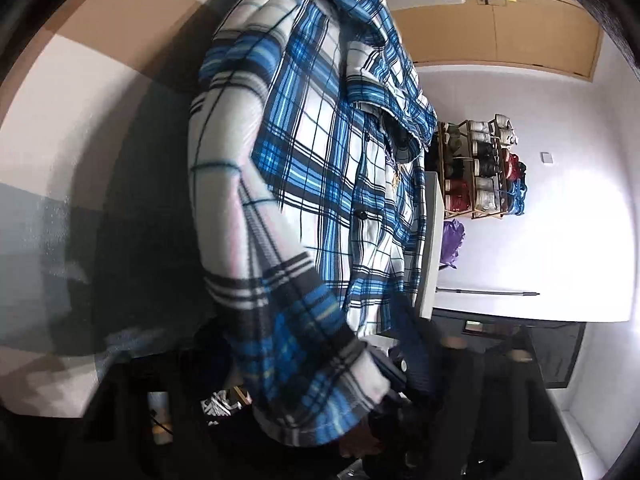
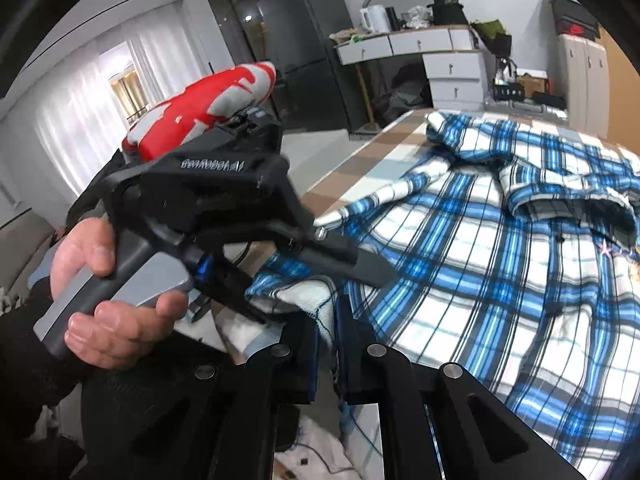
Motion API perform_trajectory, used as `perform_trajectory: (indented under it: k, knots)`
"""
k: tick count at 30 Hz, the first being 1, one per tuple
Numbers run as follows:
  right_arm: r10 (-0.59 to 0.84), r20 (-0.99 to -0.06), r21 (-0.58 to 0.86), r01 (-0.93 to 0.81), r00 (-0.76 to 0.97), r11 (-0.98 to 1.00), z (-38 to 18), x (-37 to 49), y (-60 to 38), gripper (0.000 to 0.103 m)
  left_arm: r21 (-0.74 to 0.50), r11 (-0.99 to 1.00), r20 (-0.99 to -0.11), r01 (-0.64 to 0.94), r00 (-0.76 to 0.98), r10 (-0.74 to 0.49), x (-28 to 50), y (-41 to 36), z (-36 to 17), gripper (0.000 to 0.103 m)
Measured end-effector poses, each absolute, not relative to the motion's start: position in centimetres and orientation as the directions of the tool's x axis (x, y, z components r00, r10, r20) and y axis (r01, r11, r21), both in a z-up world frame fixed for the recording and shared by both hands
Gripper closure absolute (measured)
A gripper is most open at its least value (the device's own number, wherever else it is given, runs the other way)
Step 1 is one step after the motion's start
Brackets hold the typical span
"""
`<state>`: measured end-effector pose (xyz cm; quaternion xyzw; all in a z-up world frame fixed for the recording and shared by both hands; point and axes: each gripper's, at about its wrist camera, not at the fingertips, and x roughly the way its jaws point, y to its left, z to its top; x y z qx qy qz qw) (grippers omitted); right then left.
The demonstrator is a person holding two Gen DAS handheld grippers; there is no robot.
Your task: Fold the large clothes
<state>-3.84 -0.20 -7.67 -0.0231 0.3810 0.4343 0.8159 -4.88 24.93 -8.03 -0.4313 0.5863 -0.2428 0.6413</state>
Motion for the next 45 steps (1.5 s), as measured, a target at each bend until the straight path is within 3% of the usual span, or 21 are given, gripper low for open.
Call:
perform_trajectory:
  k: [2, 5, 7, 8, 9, 11, 12, 23, 31, 33, 40, 43, 45]
  knots:
    - [0.708, -0.631, 0.339, -0.708, 0.317, 0.619, -7.8, -4.5, -1.4, 0.095, -0.844, 0.505, -0.534, -0.183, 0.182, -0.826, -5.0, 24.9, -7.9, 0.095]
    - [0.731, -0.620, 0.420, -0.666, 0.285, 0.616, -8.0, -5.7, -3.3, 0.094, -0.853, 0.496, -0.521, -0.166, 0.189, -0.832, -5.4, 25.1, -7.6, 0.098]
    - [0.745, -0.604, 0.469, -0.628, 0.284, 0.621, -8.3, -7.0, -4.8, 0.088, -0.871, 0.463, -0.489, -0.166, 0.198, -0.849, -5.4, 25.5, -7.6, 0.100]
    - [0.759, -0.593, 0.511, -0.603, 0.268, 0.612, -8.7, -7.7, -5.4, 0.070, -0.876, 0.454, -0.480, -0.162, 0.204, -0.853, -5.3, 25.7, -7.5, 0.100]
    - [0.776, -0.578, 0.553, -0.579, 0.251, 0.599, -9.1, -8.1, -5.9, 0.035, -0.880, 0.449, -0.473, -0.154, 0.208, -0.856, -5.1, 25.7, -7.3, 0.101]
    - [0.841, -0.487, 0.673, -0.513, 0.234, 0.532, -9.8, -9.2, -6.9, 0.005, -0.898, 0.416, -0.439, -0.144, 0.216, -0.872, -5.2, 26.0, -6.9, 0.101]
    - [0.874, -0.430, 0.725, -0.492, 0.225, 0.483, -10.0, -9.5, -7.2, 0.005, -0.905, 0.402, -0.424, -0.141, 0.217, -0.879, -5.2, 26.1, -6.8, 0.102]
    - [0.949, -0.162, 0.975, -0.107, 0.271, 0.197, -13.3, -4.5, -6.8, 0.002, -0.953, 0.295, -0.304, -0.074, 0.242, -0.921, -5.2, 26.8, -4.1, 0.102]
    - [0.867, -0.147, 0.987, 0.128, 0.476, 0.097, -16.0, -3.1, -11.2, 0.003, -0.963, 0.263, -0.268, -0.052, 0.241, -0.933, -4.7, 27.5, -3.1, 0.102]
    - [0.856, -0.096, 0.985, 0.171, 0.507, 0.009, -16.3, -2.8, -12.4, 0.002, -0.964, 0.260, -0.265, -0.052, 0.245, -0.933, -4.3, 27.2, -2.7, 0.102]
    - [0.710, -0.268, 0.964, 0.181, 0.651, 0.197, -14.2, -2.3, -18.4, 0.001, -0.962, 0.267, -0.272, -0.052, 0.249, -0.930, -4.1, 27.3, -2.5, 0.102]
    - [0.687, -0.284, 0.959, 0.216, 0.669, 0.185, -14.4, -1.7, -20.9, 0.003, -0.956, 0.289, -0.291, -0.046, 0.258, -0.921, -4.0, 27.3, -2.2, 0.102]
    - [0.664, -0.388, 0.922, 0.257, 0.640, 0.291, -13.6, -1.1, -21.8, 0.002, -0.957, 0.287, -0.290, -0.053, 0.262, -0.920, -4.0, 27.6, -2.3, 0.102]
